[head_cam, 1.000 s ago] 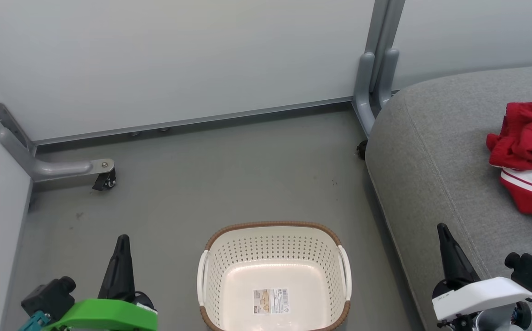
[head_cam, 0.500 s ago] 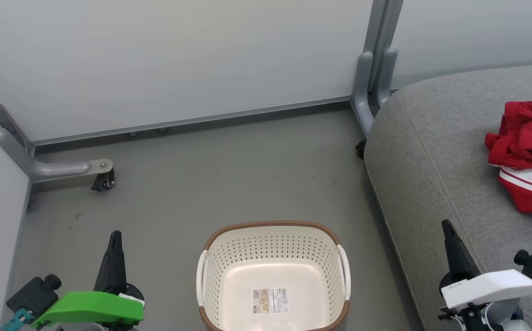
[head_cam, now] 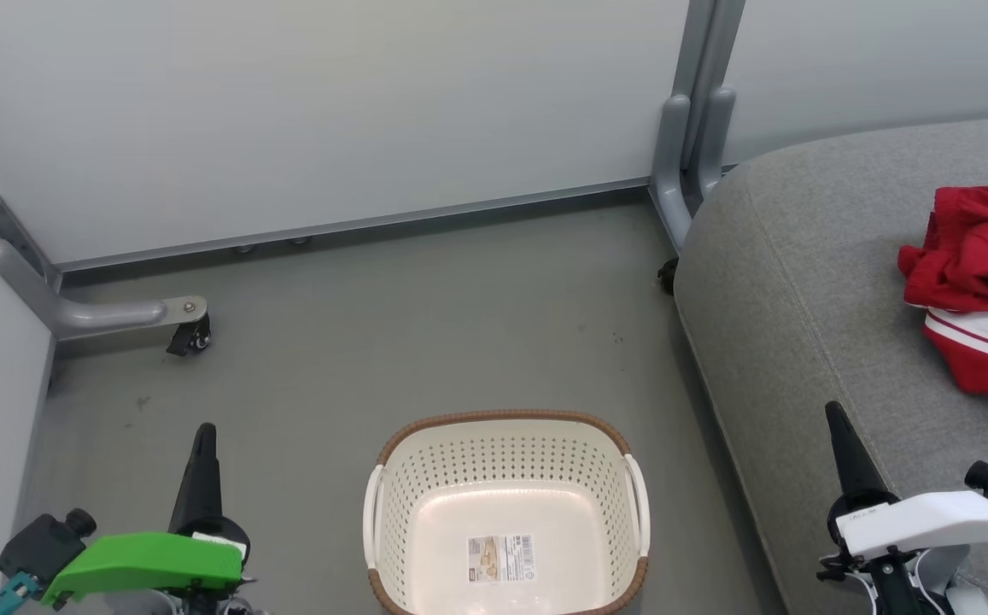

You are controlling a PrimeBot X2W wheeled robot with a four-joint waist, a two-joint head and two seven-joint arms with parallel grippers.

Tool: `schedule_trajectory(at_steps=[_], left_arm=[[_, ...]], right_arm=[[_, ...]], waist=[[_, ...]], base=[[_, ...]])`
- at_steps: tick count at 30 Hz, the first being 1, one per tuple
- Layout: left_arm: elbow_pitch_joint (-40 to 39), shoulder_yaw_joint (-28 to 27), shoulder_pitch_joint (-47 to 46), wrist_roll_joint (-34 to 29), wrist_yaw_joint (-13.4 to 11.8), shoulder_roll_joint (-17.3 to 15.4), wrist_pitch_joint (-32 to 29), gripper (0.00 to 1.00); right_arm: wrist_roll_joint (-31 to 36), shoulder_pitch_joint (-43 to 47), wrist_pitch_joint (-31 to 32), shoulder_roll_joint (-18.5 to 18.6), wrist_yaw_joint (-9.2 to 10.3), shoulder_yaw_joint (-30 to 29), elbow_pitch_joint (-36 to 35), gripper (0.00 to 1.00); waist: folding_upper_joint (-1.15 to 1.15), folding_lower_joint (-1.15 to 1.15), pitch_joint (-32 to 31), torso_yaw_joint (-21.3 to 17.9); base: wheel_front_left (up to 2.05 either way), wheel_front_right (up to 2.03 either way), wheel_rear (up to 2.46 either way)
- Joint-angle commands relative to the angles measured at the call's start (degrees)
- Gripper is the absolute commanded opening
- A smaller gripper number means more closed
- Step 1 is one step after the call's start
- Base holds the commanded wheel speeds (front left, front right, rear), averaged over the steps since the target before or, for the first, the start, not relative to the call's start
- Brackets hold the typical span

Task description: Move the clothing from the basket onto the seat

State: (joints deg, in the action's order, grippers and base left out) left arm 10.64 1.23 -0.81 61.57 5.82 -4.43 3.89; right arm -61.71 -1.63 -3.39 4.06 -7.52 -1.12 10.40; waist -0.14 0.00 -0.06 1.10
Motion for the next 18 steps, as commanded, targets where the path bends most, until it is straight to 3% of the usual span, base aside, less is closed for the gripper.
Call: schedule_trajectory(at_steps=[1, 18], left_arm=[[-0.3, -0.48, -1.77, 1.87, 0.3, -0.48, -0.4, 0.0], [0.86, -2.05, -3.03, 11.83, 0.8, -0.48, -2.98, 0.0]], right_arm=[[-1.73, -1.19, 0.4, 0.37, 0.02, -0.33, -0.22, 0.0], [-11.5, -2.33, 3.03, 0.37, 0.03, -1.37, 1.0, 0.0]], waist=[[0.07, 0.0, 0.01, -0.02], [0.09, 0.0, 0.07, -0.3]], base=[[0.0, 0.0, 0.0], [0.0, 0.0, 0.0]])
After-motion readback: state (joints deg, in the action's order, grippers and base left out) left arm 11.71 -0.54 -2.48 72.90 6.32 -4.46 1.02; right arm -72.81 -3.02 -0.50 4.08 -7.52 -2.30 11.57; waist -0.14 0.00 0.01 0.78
